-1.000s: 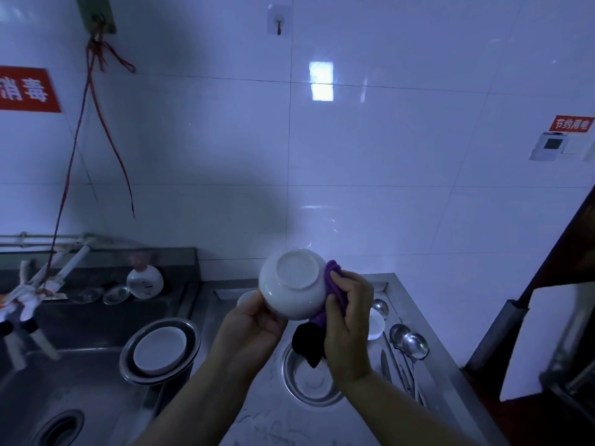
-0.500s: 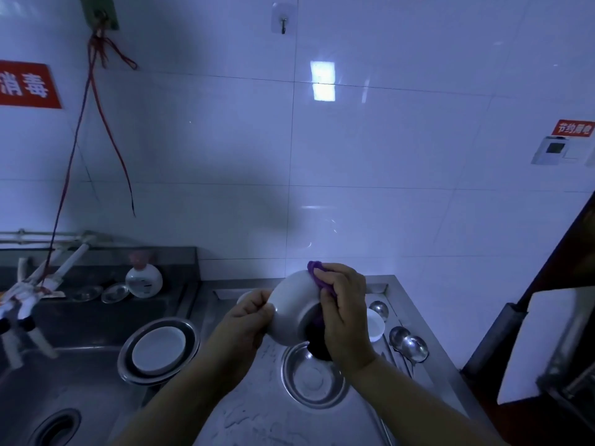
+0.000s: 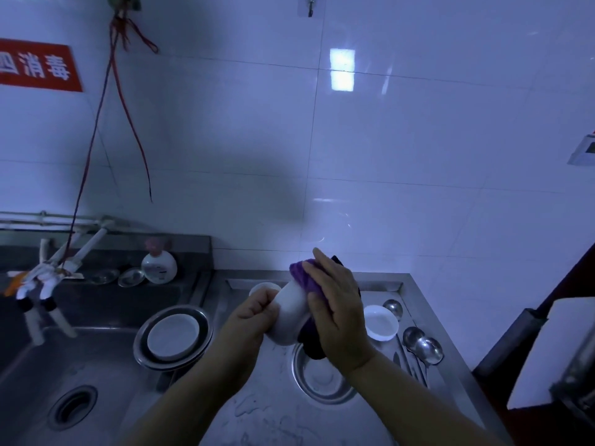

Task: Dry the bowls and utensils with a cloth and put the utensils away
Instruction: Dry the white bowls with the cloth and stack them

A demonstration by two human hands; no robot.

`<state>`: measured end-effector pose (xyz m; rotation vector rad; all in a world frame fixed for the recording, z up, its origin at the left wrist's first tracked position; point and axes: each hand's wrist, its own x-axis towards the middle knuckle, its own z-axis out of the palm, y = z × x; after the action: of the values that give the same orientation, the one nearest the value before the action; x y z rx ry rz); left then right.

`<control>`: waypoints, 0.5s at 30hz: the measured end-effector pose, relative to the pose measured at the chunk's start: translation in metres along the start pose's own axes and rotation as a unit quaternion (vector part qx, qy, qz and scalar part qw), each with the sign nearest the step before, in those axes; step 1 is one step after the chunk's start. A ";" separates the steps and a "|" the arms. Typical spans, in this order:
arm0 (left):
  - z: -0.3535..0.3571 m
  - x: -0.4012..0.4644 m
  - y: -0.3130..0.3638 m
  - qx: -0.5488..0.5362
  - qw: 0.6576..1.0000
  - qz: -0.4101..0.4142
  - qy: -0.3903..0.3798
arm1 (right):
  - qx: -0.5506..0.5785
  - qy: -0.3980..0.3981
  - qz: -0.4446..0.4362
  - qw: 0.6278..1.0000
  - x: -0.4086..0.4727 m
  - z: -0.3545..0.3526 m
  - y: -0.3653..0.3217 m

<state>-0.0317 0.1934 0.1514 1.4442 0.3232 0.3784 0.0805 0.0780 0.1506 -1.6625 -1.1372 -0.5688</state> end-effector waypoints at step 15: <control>-0.098 0.006 -0.042 -0.124 0.981 -0.093 0.114 | 0.197 -0.099 0.330 0.918 -0.043 0.112 0.015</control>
<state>-0.0670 0.2797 0.0996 1.1182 0.5720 0.4176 0.0579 0.1619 0.0660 -1.6318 -0.6897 0.2520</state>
